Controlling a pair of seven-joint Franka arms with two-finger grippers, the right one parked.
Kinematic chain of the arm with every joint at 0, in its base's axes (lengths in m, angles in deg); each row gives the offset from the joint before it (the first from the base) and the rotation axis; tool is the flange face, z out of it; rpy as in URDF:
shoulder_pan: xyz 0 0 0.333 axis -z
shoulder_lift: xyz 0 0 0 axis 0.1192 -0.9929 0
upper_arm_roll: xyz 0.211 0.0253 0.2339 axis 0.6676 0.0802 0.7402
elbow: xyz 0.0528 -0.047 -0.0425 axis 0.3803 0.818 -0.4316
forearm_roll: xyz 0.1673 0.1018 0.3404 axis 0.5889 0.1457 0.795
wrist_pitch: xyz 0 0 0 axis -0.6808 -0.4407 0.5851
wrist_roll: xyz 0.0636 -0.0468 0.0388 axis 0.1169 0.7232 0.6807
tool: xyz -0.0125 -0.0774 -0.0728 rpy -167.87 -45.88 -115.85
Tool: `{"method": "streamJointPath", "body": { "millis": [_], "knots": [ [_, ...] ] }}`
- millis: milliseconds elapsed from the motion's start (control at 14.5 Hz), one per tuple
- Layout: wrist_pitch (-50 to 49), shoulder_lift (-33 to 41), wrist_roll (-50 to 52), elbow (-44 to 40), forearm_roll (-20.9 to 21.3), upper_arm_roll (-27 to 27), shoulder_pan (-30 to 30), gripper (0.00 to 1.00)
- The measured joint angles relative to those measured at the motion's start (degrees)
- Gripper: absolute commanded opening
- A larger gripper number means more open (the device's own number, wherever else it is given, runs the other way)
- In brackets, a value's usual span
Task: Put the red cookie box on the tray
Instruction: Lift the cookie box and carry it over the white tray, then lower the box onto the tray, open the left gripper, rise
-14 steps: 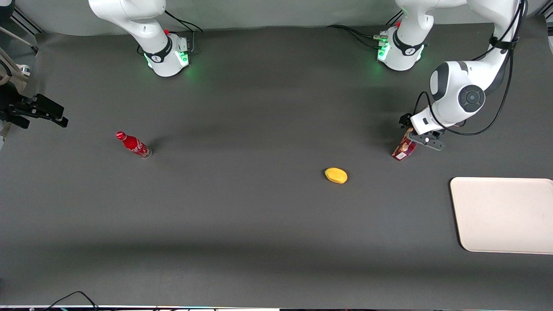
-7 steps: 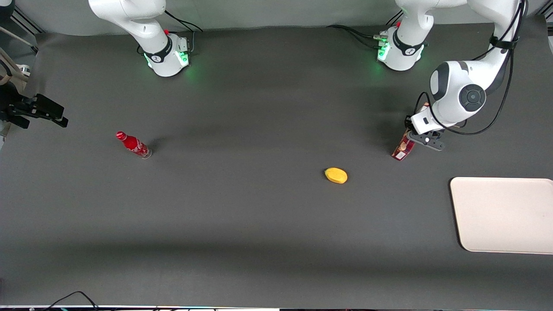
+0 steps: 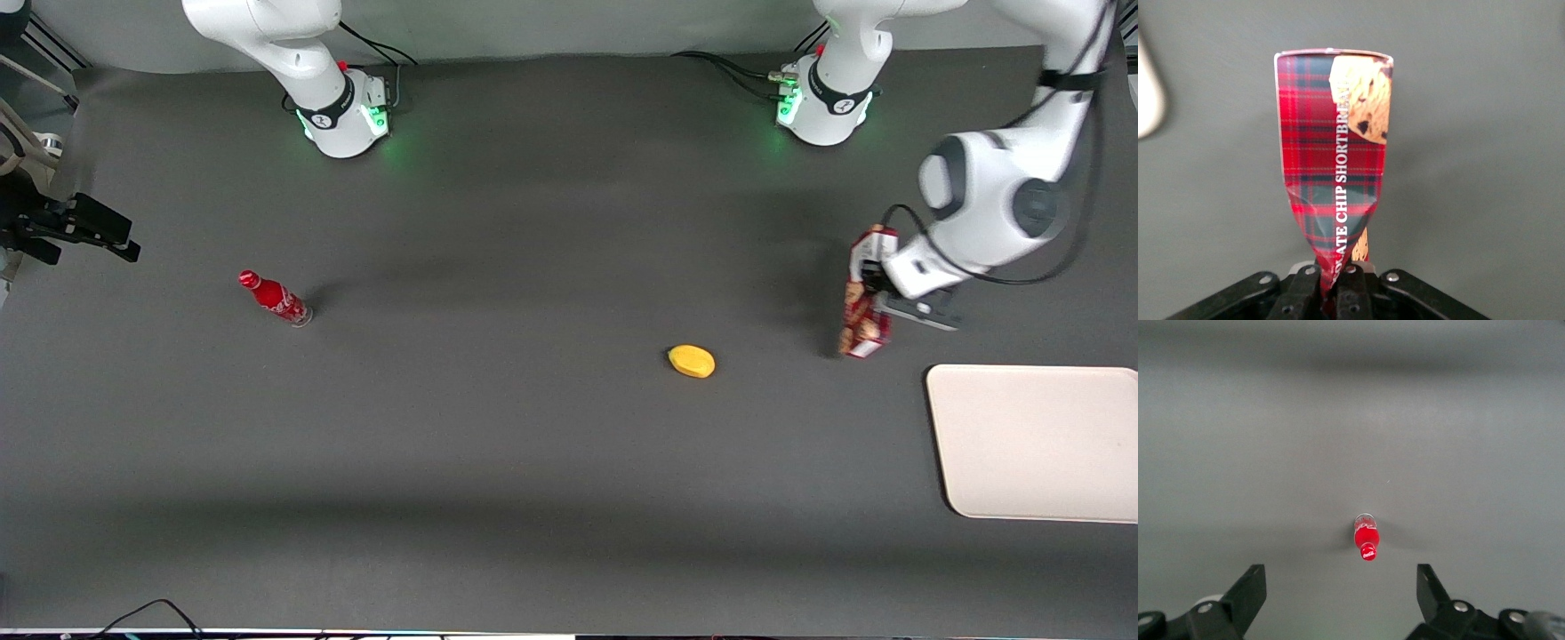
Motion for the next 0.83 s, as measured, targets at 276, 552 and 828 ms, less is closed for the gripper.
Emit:
{"method": "streamJointPath", "body": {
  "millis": [276, 552, 828],
  "knots": [
    [-15.0, -2.16, -1.38, -19.51, 0.05, 5.99, -2.84, 0.0],
    [-15.8, -13.31, -5.72, -37.83, 0.01, 13.49, -4.25, 0.0],
    [-15.53, -28.95, -5.82, -55.93, -0.52, 17.43, -6.02, 0.0]
  ]
}}
